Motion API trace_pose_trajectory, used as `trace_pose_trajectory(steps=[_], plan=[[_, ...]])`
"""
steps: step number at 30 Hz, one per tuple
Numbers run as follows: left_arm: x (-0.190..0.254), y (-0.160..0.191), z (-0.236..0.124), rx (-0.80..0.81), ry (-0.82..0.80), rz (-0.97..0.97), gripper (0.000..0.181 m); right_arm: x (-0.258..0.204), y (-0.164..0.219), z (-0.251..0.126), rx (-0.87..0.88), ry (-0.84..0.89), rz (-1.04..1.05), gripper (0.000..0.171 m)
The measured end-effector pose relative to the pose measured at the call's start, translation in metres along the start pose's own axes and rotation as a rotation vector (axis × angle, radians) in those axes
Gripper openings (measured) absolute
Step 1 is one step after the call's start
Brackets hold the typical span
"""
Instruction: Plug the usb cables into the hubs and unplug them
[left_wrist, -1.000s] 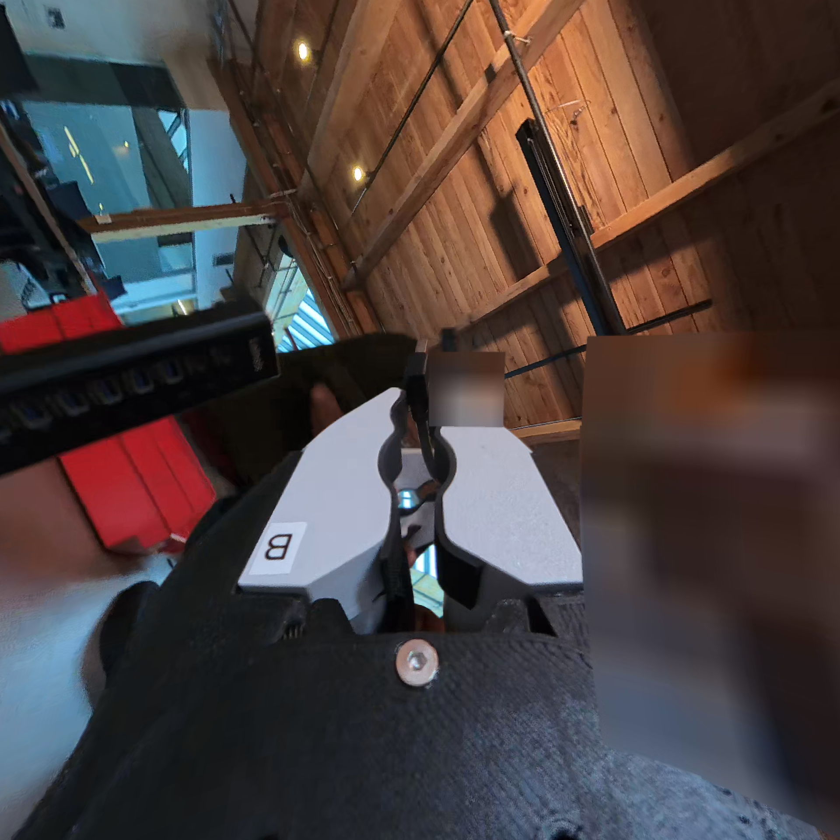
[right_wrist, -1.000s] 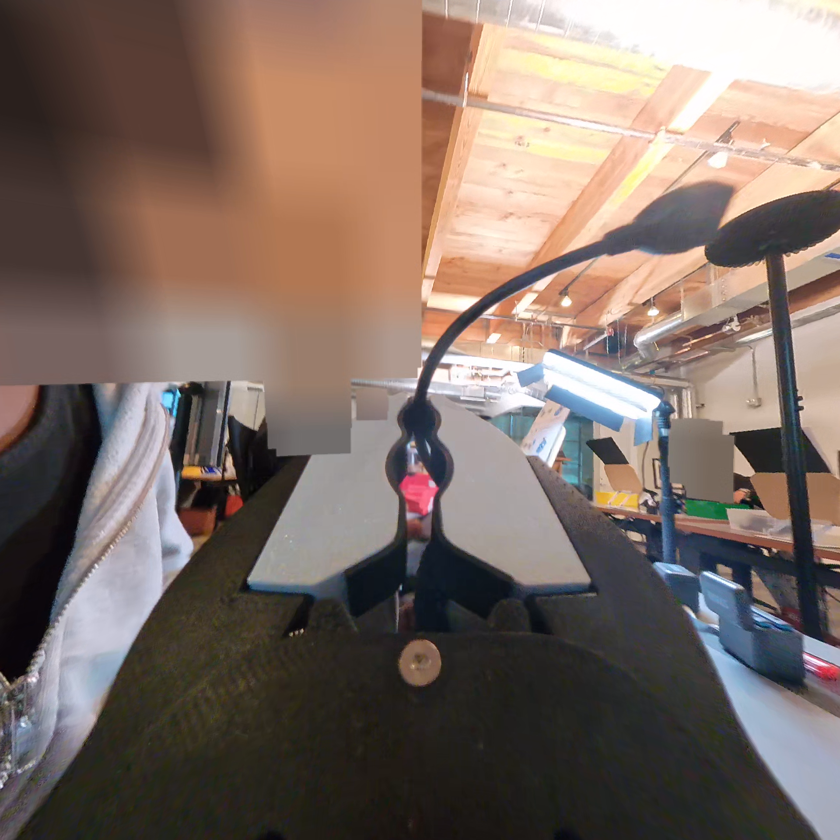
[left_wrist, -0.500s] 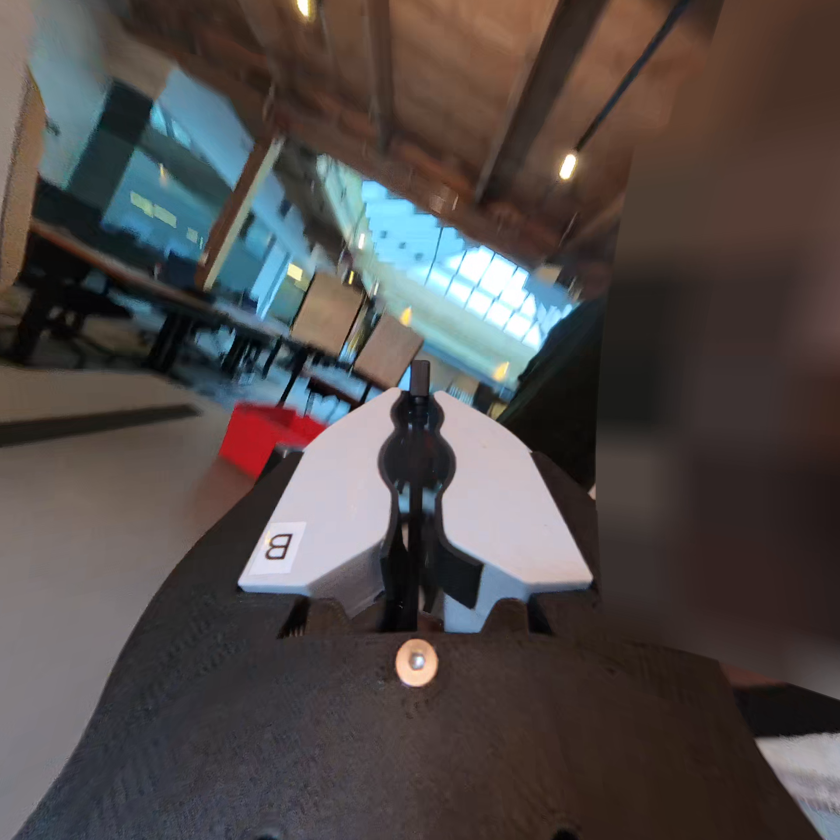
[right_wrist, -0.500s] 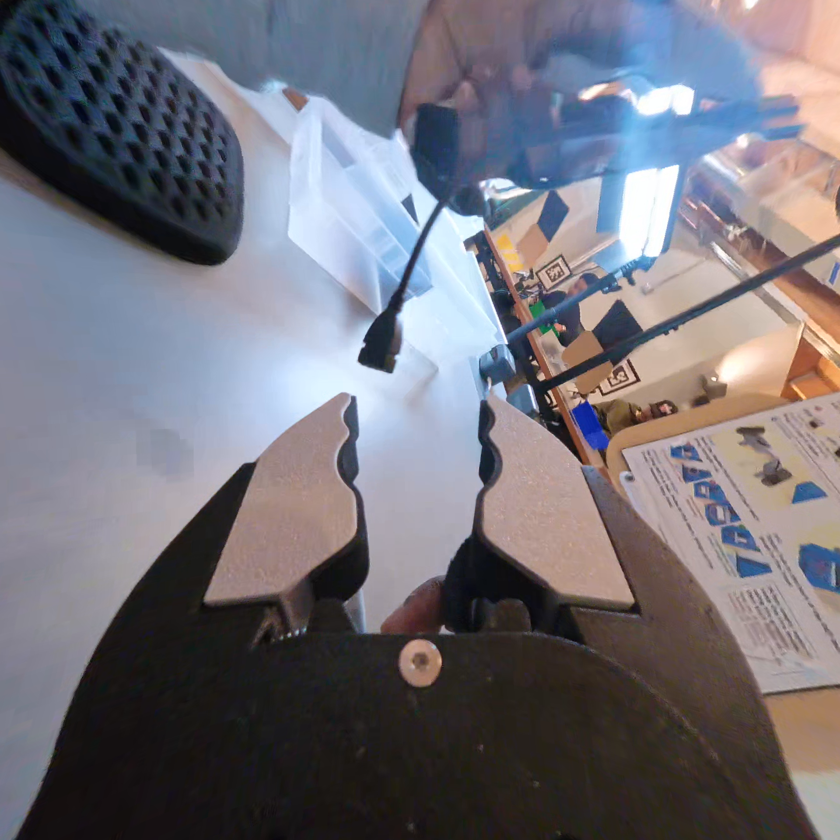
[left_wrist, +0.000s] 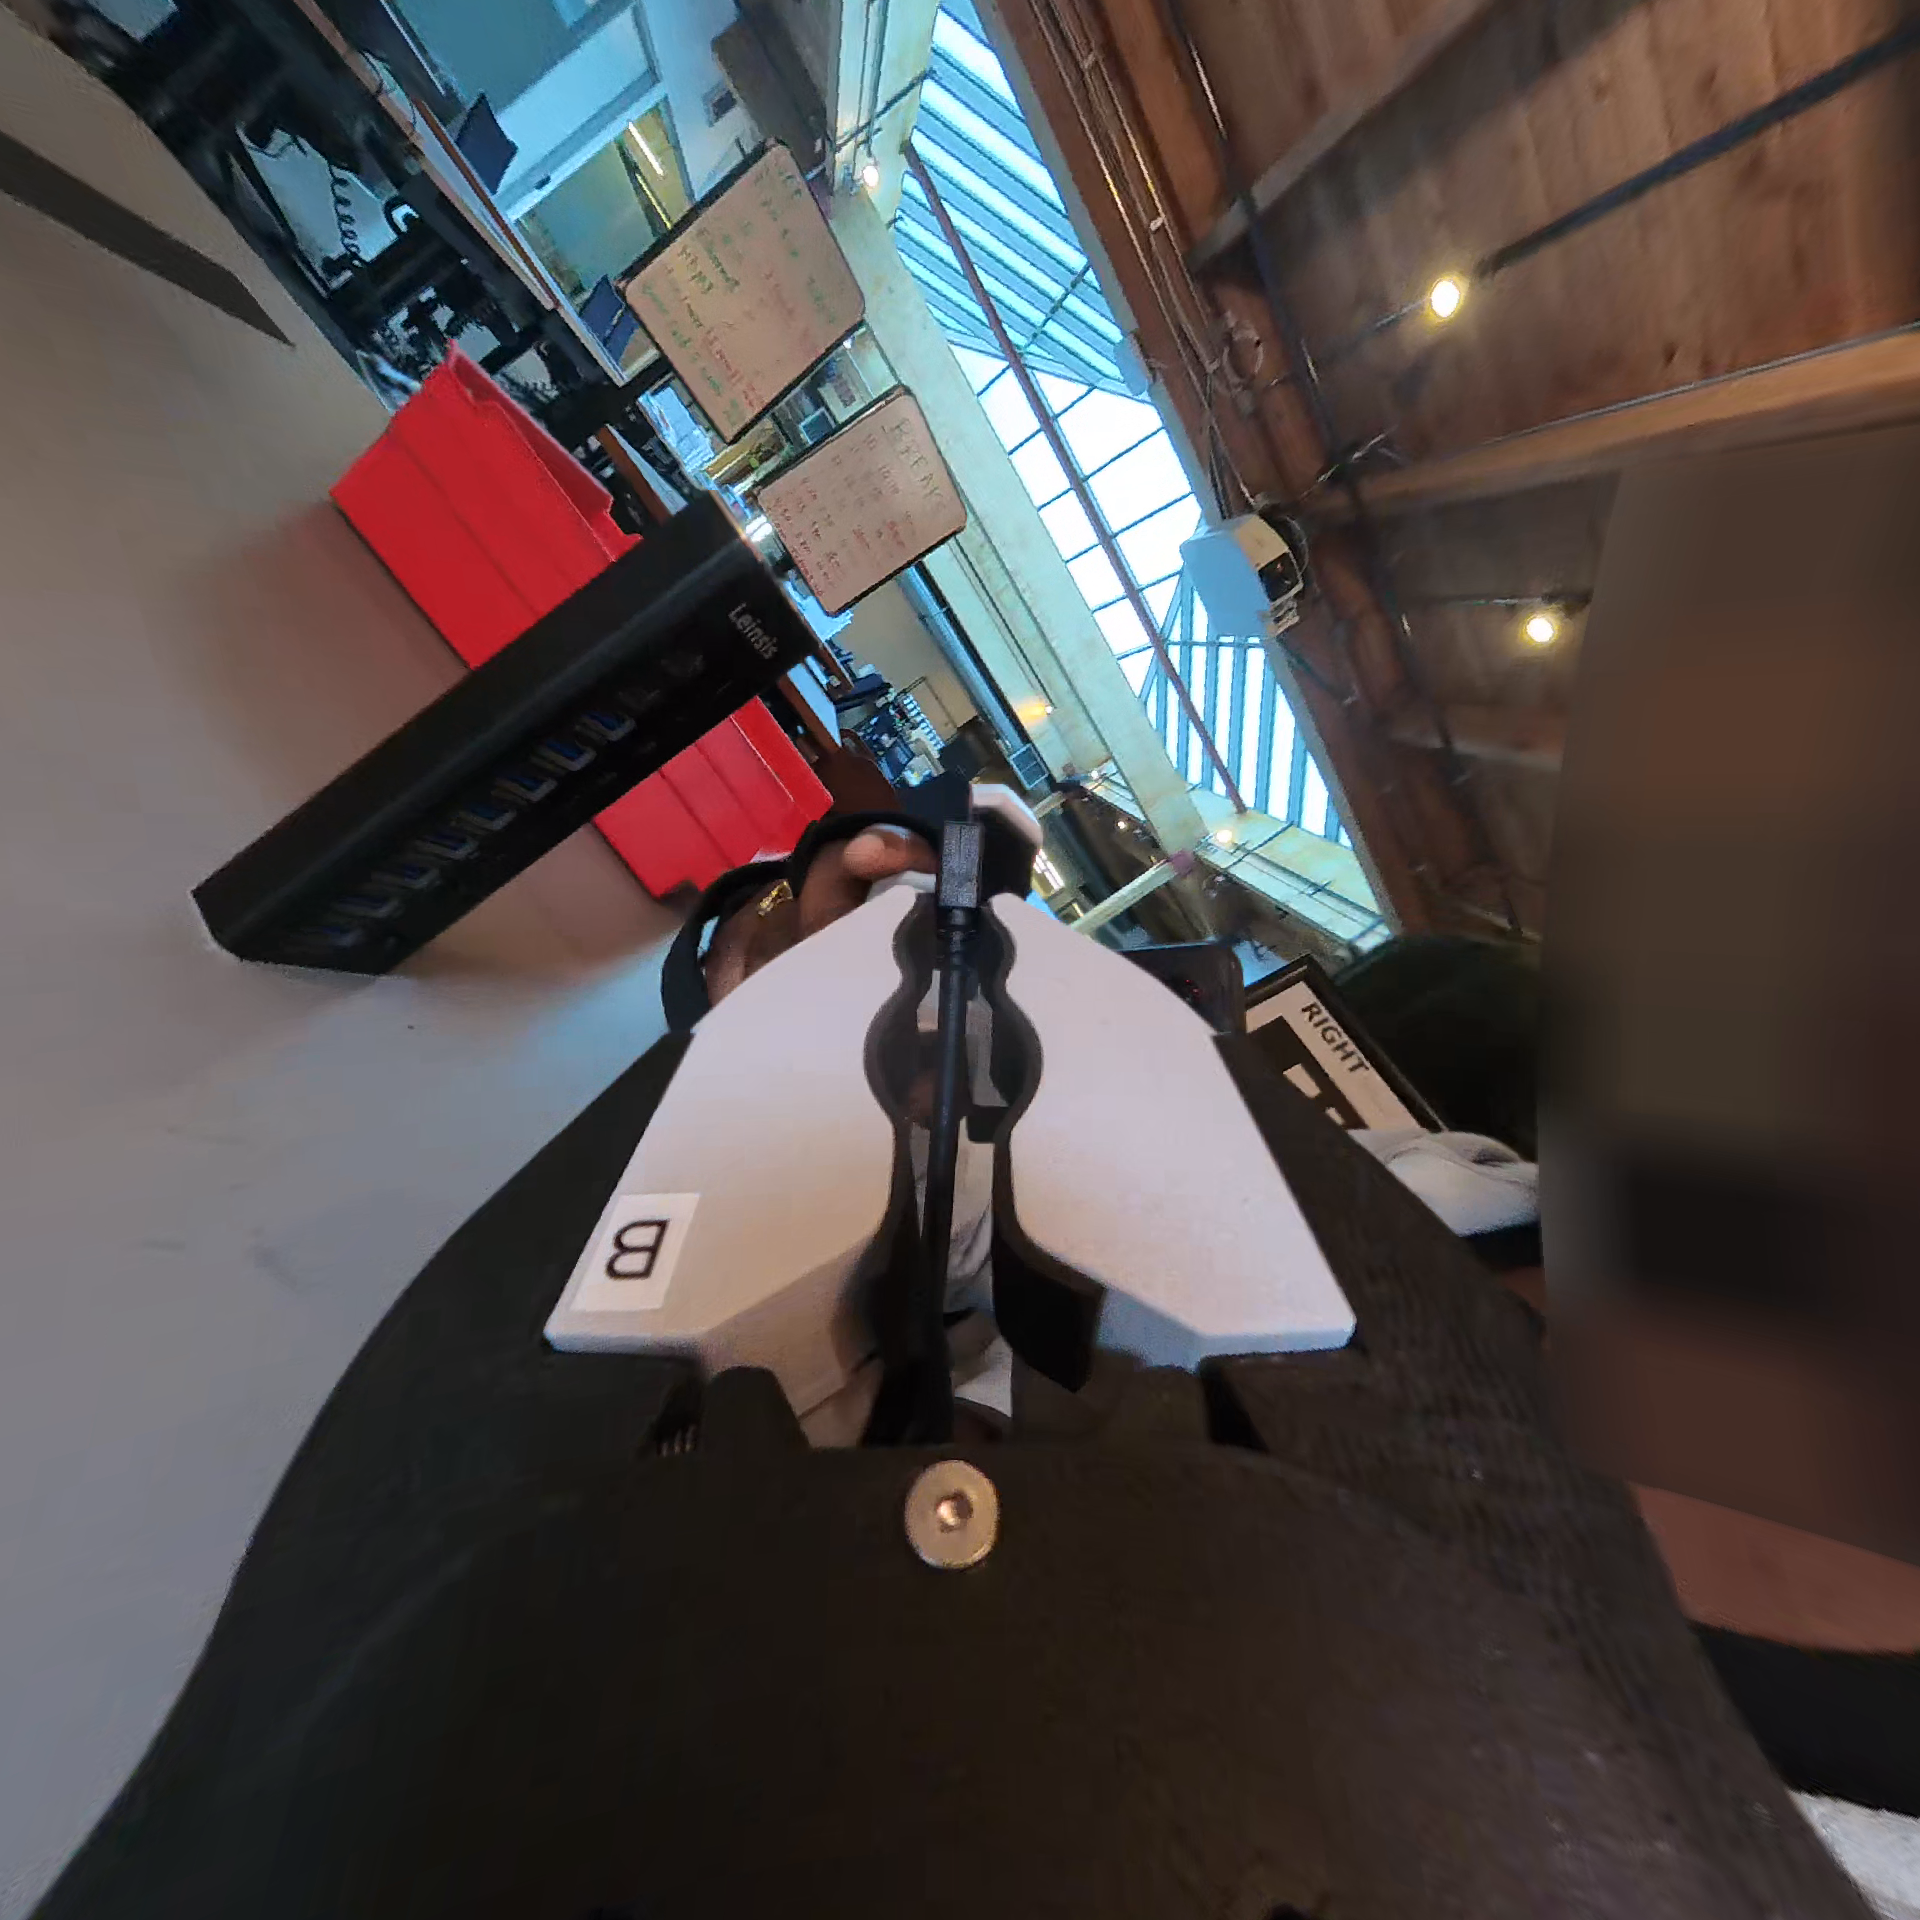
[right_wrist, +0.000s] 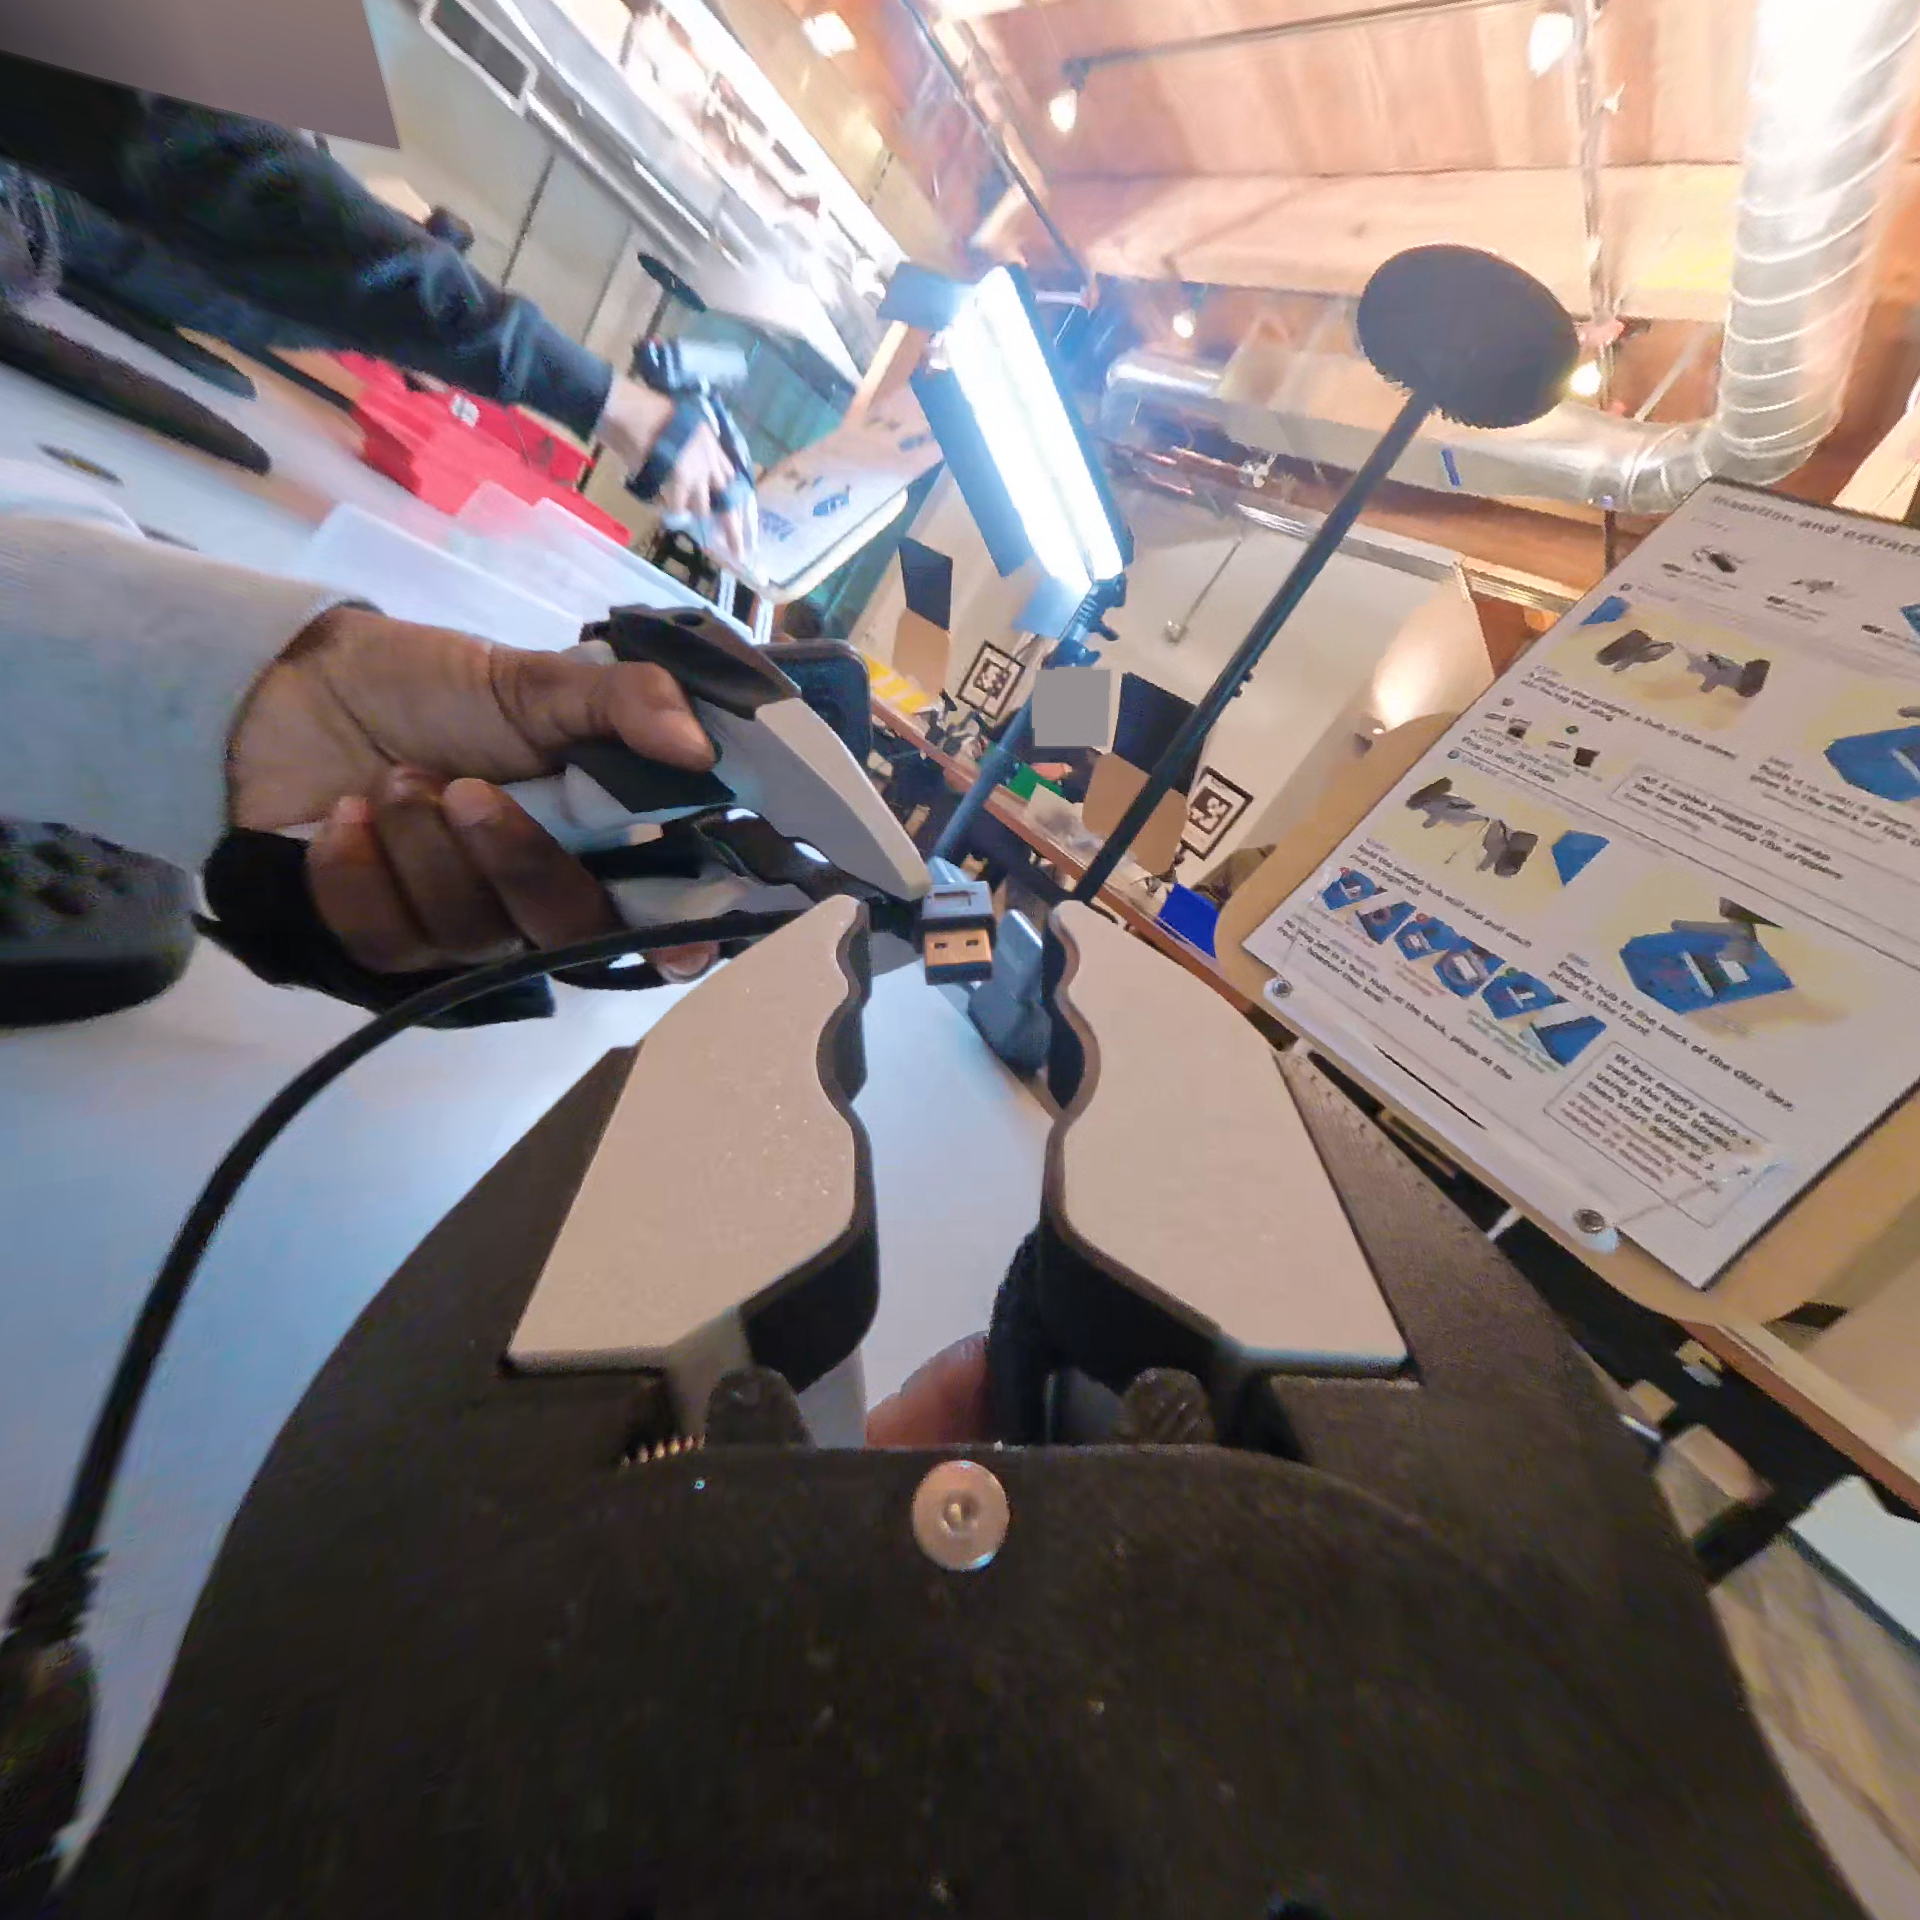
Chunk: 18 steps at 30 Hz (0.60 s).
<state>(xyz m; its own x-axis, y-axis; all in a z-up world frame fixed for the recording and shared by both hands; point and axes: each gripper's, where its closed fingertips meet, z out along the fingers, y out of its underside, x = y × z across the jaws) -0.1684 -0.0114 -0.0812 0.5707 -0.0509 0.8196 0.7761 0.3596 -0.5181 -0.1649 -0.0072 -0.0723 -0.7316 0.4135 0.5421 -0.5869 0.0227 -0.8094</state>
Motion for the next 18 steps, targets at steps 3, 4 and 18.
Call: trace_pose_trajectory(steps=[3, 4, 18], plan=[[-0.001, 0.003, 0.001, 0.003, 0.016, -0.031, 0.008, -0.004, 0.007, 0.001, -0.038, -0.014, -0.050, 0.027], [-0.001, 0.002, 0.000, 0.006, 0.026, -0.039, 0.008, -0.004, 0.009, 0.001, -0.047, -0.010, -0.060, 0.025], [0.005, -0.004, -0.009, 0.026, 0.059, 0.166, 0.022, -0.009, 0.002, -0.002, 0.029, -0.154, 0.222, 0.013]])
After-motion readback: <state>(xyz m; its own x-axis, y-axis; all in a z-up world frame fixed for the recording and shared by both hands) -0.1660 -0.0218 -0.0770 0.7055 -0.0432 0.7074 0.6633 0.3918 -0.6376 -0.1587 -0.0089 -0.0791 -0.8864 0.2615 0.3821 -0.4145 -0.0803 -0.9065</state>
